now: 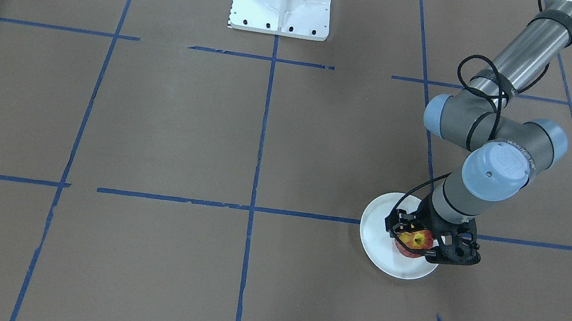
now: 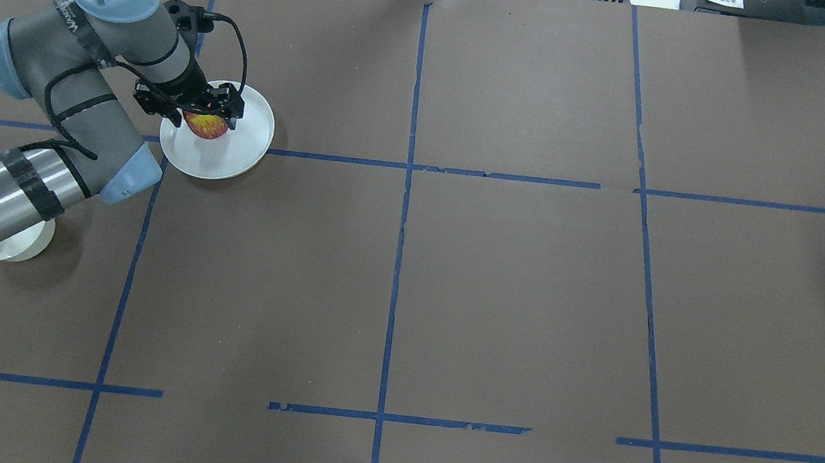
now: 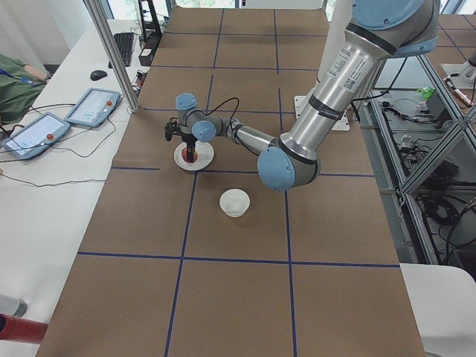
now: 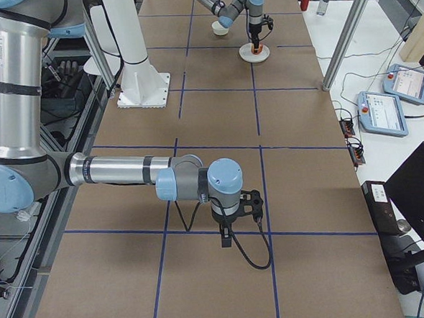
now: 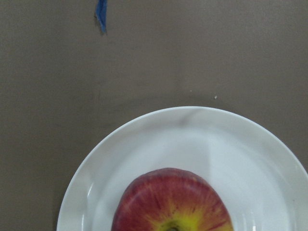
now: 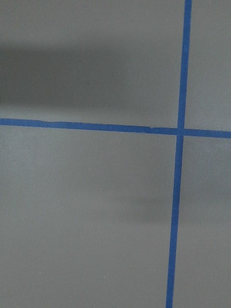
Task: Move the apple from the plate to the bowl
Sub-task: 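Close the left gripper on the apple and lift it off the plate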
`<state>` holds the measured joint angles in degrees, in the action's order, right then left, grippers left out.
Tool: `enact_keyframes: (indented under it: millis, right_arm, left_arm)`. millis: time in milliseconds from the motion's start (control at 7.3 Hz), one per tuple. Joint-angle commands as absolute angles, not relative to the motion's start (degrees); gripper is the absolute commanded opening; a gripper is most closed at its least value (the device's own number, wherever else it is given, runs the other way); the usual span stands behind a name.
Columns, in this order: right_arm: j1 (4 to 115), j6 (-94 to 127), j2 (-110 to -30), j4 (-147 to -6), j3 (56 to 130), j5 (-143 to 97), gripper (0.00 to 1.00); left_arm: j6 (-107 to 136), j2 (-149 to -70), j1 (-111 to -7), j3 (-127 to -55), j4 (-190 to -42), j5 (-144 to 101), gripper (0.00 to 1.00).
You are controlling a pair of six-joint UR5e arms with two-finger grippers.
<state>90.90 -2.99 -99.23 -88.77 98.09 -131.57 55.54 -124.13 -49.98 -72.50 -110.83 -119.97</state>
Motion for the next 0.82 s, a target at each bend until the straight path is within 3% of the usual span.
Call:
enact_keyframes:
  millis: [0,137,274,685]
  right_arm:
    - [90.9,-3.0,-99.1,-88.8,98.1,-131.6,1.00]
    - [90.9,-3.0,-99.2,-88.8,98.1,-131.6,1.00]
    - [90.9,-3.0,-99.2,-88.8,98.1,-131.6,1.00]
    - [90.9,-3.0,-99.2,-88.8,98.1,-131.6,1.00]
  left_arm:
    - [55.5,-124.2,-50.0,-72.3,-111.0,-120.0,0.51]
    - [55.7,-124.2,-50.2,-72.3,-111.0,-120.0,0.28]
    - [55.5,-124.2,-51.1,-72.7,-110.9,-120.1,0.17]
    - [53.3,-120.7,-56.0,-80.0,-110.0,-122.9,0.17]
